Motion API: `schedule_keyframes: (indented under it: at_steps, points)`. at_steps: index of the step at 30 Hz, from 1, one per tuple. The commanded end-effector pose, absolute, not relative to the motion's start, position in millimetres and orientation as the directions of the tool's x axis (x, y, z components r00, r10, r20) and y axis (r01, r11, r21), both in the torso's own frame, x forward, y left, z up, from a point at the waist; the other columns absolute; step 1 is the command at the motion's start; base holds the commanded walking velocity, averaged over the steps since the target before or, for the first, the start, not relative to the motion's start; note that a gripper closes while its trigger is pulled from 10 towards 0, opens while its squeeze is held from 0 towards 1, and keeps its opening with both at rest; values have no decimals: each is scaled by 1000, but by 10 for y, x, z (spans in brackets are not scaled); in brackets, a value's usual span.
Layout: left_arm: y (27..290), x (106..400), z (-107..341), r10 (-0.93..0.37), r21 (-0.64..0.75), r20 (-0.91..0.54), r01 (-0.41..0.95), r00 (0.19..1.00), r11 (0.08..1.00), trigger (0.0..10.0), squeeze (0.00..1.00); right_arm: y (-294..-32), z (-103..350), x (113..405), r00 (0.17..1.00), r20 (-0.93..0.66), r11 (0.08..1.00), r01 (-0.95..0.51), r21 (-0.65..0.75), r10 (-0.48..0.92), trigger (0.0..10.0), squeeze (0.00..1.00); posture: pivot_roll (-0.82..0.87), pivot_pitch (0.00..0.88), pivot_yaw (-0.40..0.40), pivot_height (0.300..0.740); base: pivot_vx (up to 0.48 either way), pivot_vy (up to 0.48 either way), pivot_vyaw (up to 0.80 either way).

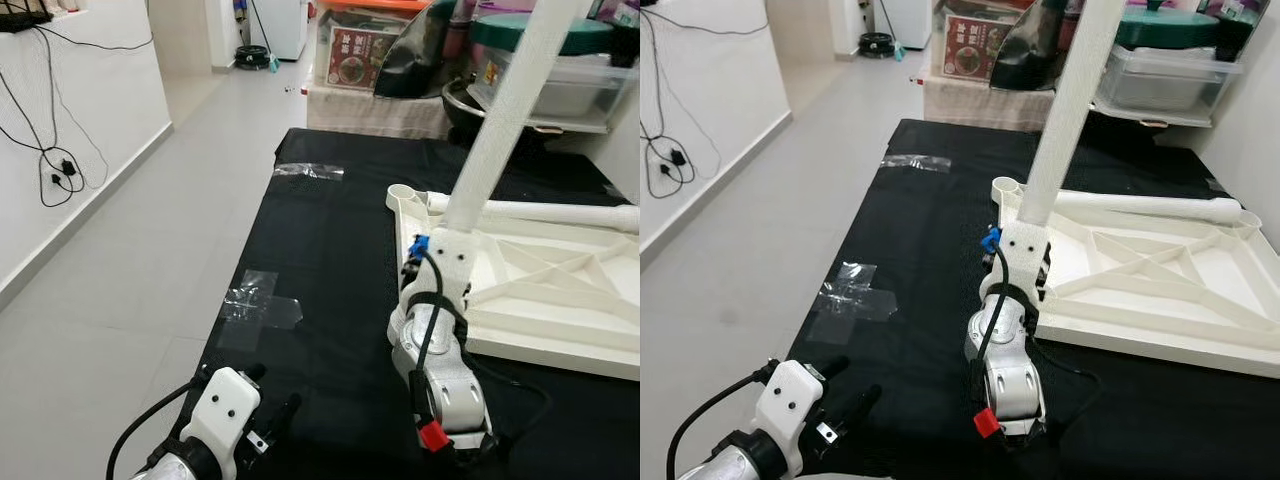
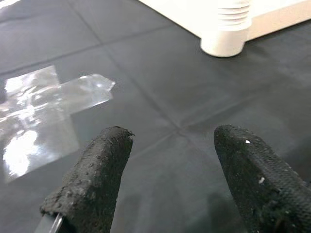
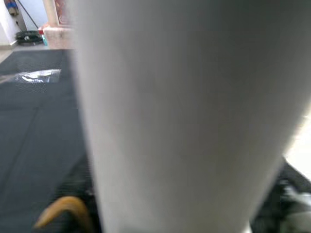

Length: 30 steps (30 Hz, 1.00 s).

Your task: Building children table

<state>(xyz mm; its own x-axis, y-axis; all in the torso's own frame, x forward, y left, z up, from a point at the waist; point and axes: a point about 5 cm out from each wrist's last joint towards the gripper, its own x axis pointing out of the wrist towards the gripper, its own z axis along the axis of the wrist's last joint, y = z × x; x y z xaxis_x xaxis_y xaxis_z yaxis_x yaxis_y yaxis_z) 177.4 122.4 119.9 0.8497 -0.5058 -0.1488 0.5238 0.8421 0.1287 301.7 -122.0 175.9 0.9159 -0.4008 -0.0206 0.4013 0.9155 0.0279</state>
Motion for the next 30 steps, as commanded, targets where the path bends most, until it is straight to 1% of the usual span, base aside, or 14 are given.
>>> schedule_keyframes:
  at_steps: [1,8,11,12,13,19,21,22,23,24,25,27,28,30]
  points:
    - [1221,1759,1152,-510,120,-170,531,843,839,10000,0,-1183,1871,3035,919,13,917,392,74,-394,10000,0,116,71,-71,740,0,0,0]
    - [1217,1778,1154,-511,112,-170,531,843,840,10000,0,-1339,1982,3024,927,91,927,351,133,-364,10000,0,112,74,-70,740,0,0,0]
    - [1213,1782,1157,-510,109,-165,530,844,841,10000,0,-1400,2087,3058,948,152,955,256,150,-278,10000,0,106,69,-72,740,0,0,0]
    - [1208,1794,1168,-512,103,-156,529,845,842,10000,0,-1423,2134,3097,972,150,960,142,241,-181,10000,0,101,67,-71,740,0,0,0]
    - [1204,1797,1169,-514,103,-155,532,843,841,10000,0,-1437,2157,3107,976,168,965,98,243,-141,10000,0,102,71,-69,740,0,0,0]
    - [1204,1802,1168,-513,101,-153,530,844,842,10000,0,-1491,2229,3127,971,233,982,-2,189,-43,10000,0,104,68,-68,740,0,0,0]
    - [1206,1808,1169,-507,99,-152,523,848,846,10000,0,-1511,2265,3177,967,246,979,-104,176,58,10000,0,105,72,-69,740,0,0,0]
    - [1206,1808,1169,-507,99,-152,523,848,846,10000,0,-1511,2265,3177,967,246,979,-104,176,58,10000,0,105,72,-69,740,0,0,0]
    - [1205,1815,1170,-506,100,-152,522,849,847,10000,0,-1505,2297,3223,947,259,959,-235,159,189,10000,0,103,70,-73,740,0,0,0]
    - [1204,1811,1168,-507,101,-152,523,849,846,10000,0,-1526,2290,3249,933,256,946,-294,134,253,10000,0,103,70,-72,740,0,0,0]
    - [1204,1811,1168,-507,101,-152,523,849,846,10000,0,-1526,2290,3249,933,256,946,-294,134,253,10000,0,103,70,-72,740,0,0,0]
    - [1193,1800,1172,-516,89,-149,531,844,843,10000,0,-1632,2260,3328,906,237,925,-375,64,351,10000,0,105,72,-78,740,0,0,0]
    - [1193,1800,1172,-516,89,-149,531,844,843,10000,0,-1632,2260,3328,906,237,925,-375,64,351,10000,0,105,72,-78,740,0,0,0]
    - [1201,1797,1162,-516,86,-153,531,843,843,10000,0,-1675,2241,3386,862,202,867,-489,97,464,10000,0,108,74,-79,740,0,0,0]
